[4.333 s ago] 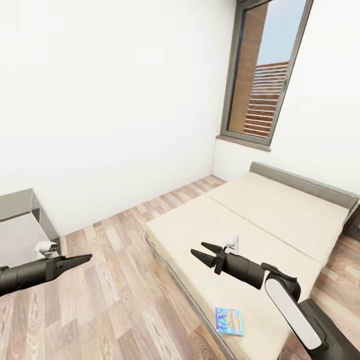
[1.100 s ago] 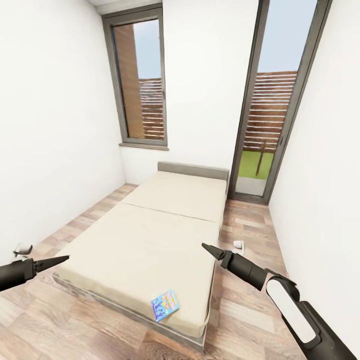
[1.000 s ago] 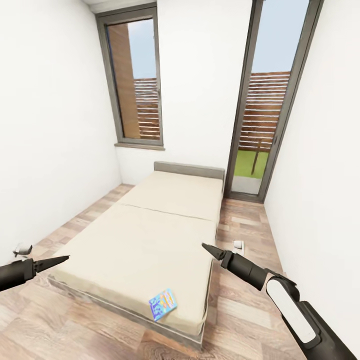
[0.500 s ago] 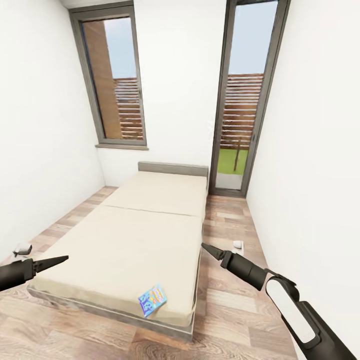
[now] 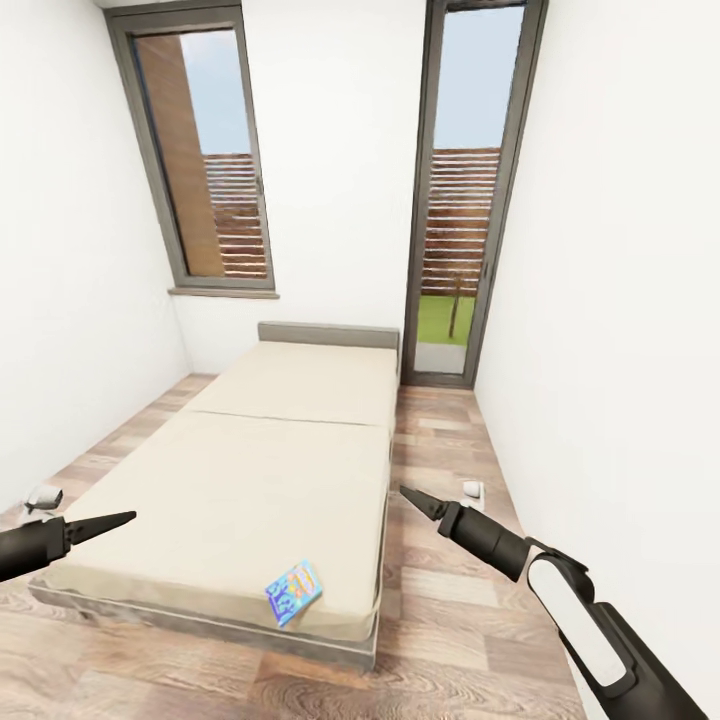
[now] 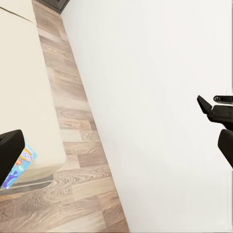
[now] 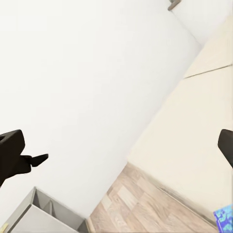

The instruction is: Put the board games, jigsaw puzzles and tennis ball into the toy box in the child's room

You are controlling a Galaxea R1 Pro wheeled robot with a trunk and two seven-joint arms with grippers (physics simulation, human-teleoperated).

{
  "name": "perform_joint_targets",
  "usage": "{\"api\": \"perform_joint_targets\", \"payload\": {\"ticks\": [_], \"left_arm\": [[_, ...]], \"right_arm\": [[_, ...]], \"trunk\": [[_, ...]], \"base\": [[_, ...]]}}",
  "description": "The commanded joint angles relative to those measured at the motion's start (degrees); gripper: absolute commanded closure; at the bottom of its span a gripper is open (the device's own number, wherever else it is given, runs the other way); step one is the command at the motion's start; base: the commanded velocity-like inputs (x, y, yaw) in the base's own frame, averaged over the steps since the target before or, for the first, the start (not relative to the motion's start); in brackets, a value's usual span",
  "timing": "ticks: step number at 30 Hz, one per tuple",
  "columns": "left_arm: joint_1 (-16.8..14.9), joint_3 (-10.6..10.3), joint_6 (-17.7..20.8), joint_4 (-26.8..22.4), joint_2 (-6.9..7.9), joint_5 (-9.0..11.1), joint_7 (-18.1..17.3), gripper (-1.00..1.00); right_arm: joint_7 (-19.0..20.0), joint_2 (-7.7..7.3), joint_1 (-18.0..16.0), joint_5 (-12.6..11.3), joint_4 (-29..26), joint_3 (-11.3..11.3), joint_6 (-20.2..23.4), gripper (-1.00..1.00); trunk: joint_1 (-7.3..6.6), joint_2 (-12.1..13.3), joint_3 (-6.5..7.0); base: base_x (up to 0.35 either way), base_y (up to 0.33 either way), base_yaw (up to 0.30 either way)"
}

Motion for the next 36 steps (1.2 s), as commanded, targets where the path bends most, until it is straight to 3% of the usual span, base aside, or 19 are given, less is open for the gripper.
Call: {"api": "perform_joint_targets", "payload": {"ticks": [1, 19, 36], "left_arm": [[0.0, 0.0, 0.6, 0.0, 0.11, 0.0, -0.3, -1.00], [0.0, 0.0, 0.6, 0.0, 0.31, 0.0, -0.3, -1.00], [0.0, 0.0, 0.6, 0.0, 0.34, 0.0, -0.4, -1.00]], "right_arm": [[-0.1, 0.06, -0.1, -0.6, 0.0, 0.1, 0.4, -1.00], [-0.1, 0.25, -0.1, -0.6, 0.3, 0.1, 0.4, -1.00], [-0.3, 1.73, -0.1, -0.4, 0.4, 0.2, 0.6, -1.00]], "trunk": [[0.21, -0.5, -0.26], [4.17, -7.7, -3.49], [7.90, -14.5, -6.96]], "base": [[-0.206, 0.124, -0.265], [-0.046, 0.029, -0.268], [-0.032, 0.017, -0.030]]}}
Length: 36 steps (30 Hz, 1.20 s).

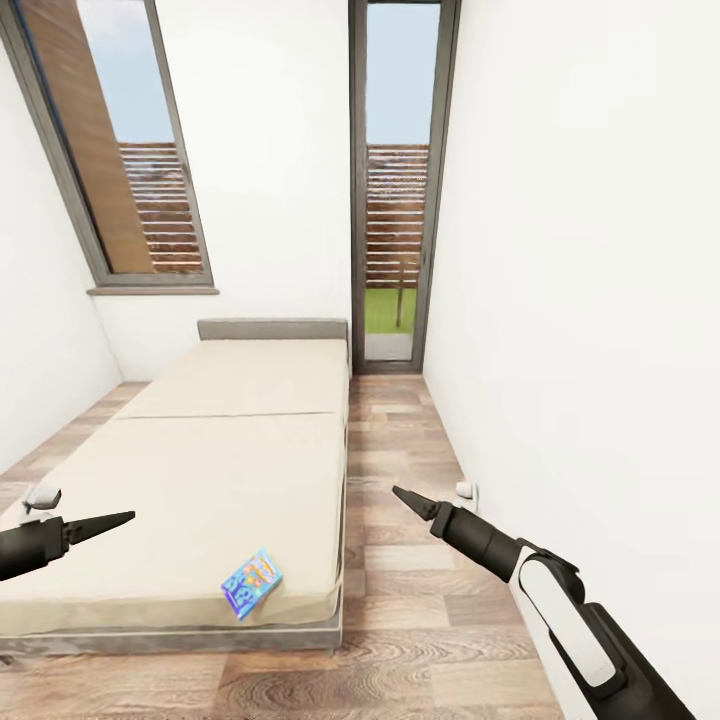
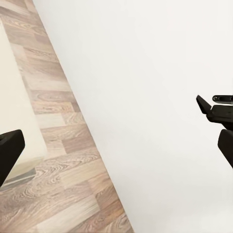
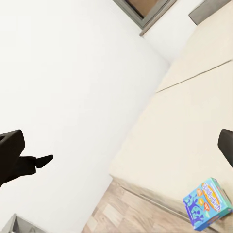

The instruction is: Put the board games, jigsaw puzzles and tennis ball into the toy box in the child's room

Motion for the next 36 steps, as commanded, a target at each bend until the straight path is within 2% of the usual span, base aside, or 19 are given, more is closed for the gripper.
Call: {"api": "perform_joint_targets", "payload": {"ticks": [1, 7, 30, 36], "left_arm": [[0.0, 0.0, 0.6, 0.0, 0.01, 0.0, -0.2, -1.00], [0.0, 0.0, 0.6, 0.0, -0.04, 0.0, -0.3, -1.00], [0.0, -0.6, 0.0, -0.1, -0.55, -0.3, 0.5, -1.00], [0.0, -0.9, 0.0, 0.0, -0.63, -0.4, 3.3, -1.00]], "right_arm": [[-0.1, 0.00, 0.0, -0.6, 0.0, 0.1, 0.4, -1.00], [-0.4, 0.15, 0.0, -0.5, 0.0, 0.1, 0.4, -1.00], [-1.3, 0.14, -0.1, -0.4, 1.2, 0.3, 0.3, -1.00], [-1.8, 0.18, 0.0, -0.3, 1.1, 0.5, 0.6, -1.00]], "trunk": [[0.23, -0.5, -0.33], [1.32, -2.5, -1.69], [1.32, -2.5, -1.83], [1.32, -2.5, -1.83]], "base": [[-0.005, 0.002, -0.001], [-0.001, 0.001, 0.000], [0.000, 0.000, 0.000], [0.000, 0.000, 0.000]]}}
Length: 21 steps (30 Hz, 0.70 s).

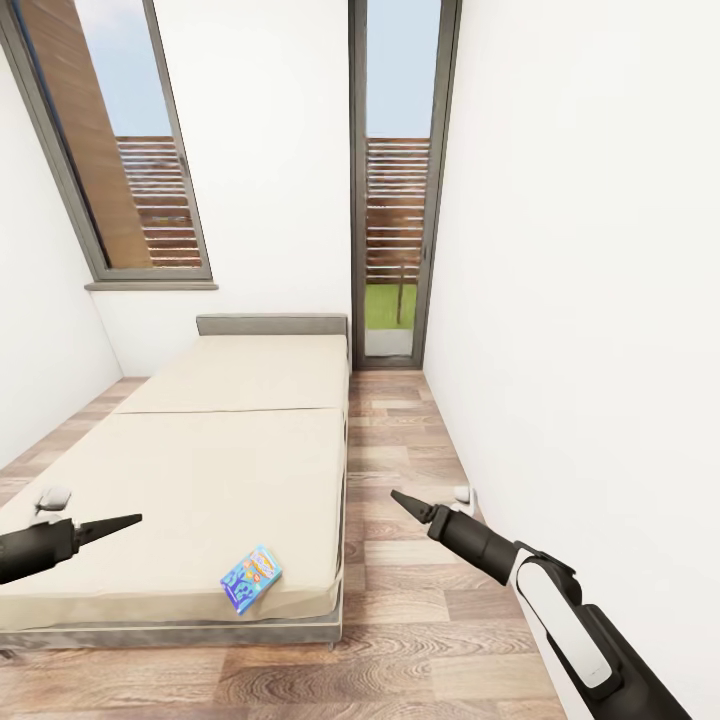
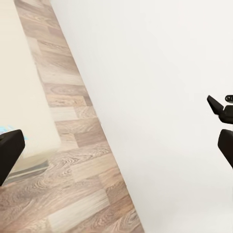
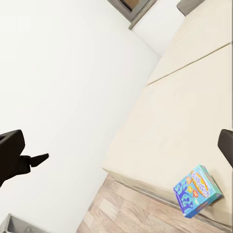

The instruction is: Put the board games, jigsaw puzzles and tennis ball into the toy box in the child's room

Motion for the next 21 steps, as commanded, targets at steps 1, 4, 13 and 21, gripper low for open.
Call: {"api": "perform_joint_targets", "payload": {"ticks": [1, 4, 13, 21], "left_arm": [[0.0, -0.1, 0.6, 0.0, -0.03, -0.2, 1.1, -1.00], [-0.1, -1.0, 0.8, 0.0, -0.16, -0.5, 4.4, -1.00], [-0.5, -6.9, 1.3, 0.4, -2.67, -0.5, 18.5, -1.00], [-5.4, -8.2, 1.3, 10.1, -6.83, -0.5, 33.5, -1.00]], "right_arm": [[-0.7, -0.02, 0.0, -0.5, 0.0, 0.1, 0.4, -1.00], [-3.0, -0.01, -0.1, -0.6, -0.1, 0.1, 0.4, -1.00], [-16.5, 2.53, -0.1, -0.6, 0.0, 0.4, 2.4, -1.00], [-26.6, 4.69, -0.5, -0.6, 0.1, 0.6, 6.7, -1.00]], "trunk": [[0.00, 0.0, -0.06], [0.00, 0.0, -0.06], [0.00, 0.0, -0.06], [0.00, 0.0, -0.06]], "base": [[0.000, 0.000, 0.000], [0.000, 0.000, 0.000], [0.000, 0.000, 0.000], [0.000, 0.000, 0.000]]}}
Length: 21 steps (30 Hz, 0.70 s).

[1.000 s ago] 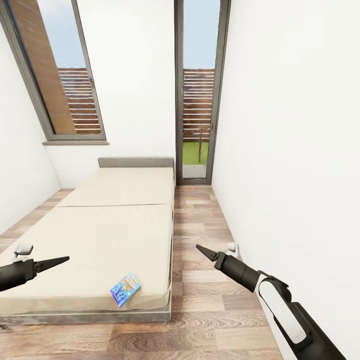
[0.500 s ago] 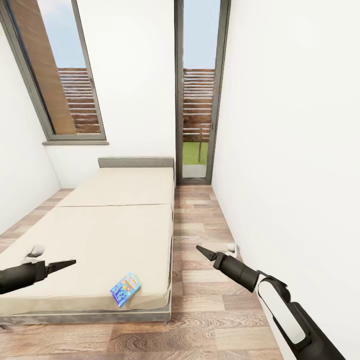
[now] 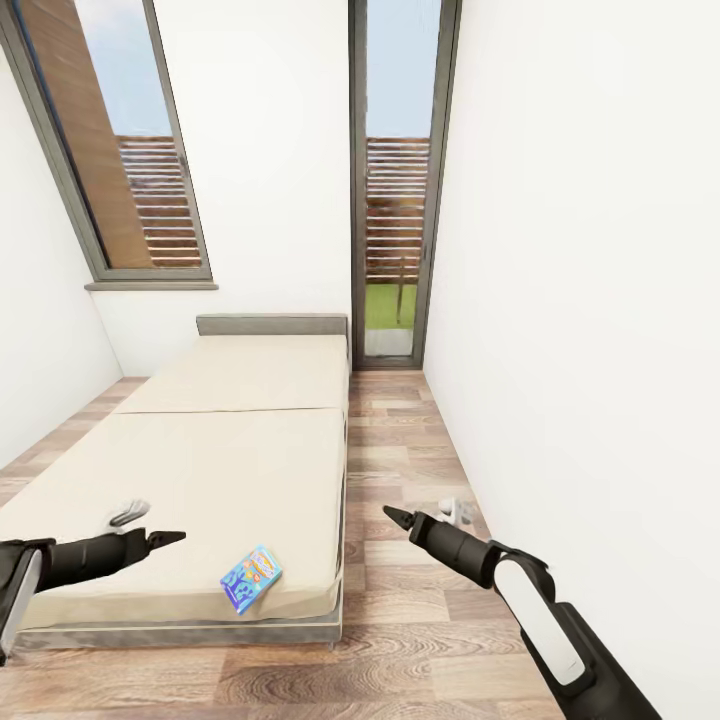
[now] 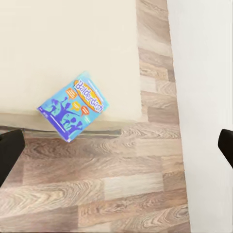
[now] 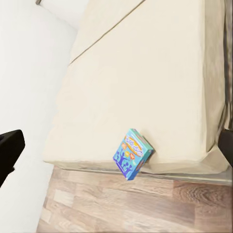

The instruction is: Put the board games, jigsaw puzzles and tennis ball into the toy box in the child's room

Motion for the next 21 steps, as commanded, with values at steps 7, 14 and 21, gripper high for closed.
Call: {"api": "perform_joint_targets", "payload": {"ticks": [7, 14, 21], "left_arm": [[-9.2, -0.1, -3.5, 22.0, -0.58, 0.0, 4.1, -1.00], [-13.3, 0.0, -9.1, 33.1, -0.33, 0.3, 3.4, -1.00], [-13.9, 0.1, -10.5, 35.1, -0.01, 0.2, -3.0, -1.00]], "right_arm": [[-1.2, 0.04, -0.1, 0.0, 0.0, -0.1, 0.4, -1.00], [-1.1, -0.29, -0.1, 0.0, -0.7, 0.1, 0.4, -1.00], [-1.1, -0.69, 0.0, 0.0, -1.0, -0.2, 0.5, -1.00]], "trunk": [[0.00, 0.0, -0.06], [0.00, 0.0, -0.06], [0.00, 0.0, -0.15]], "base": [[0.000, 0.000, 0.000], [0.000, 0.000, 0.000], [0.000, 0.000, 0.000]]}}
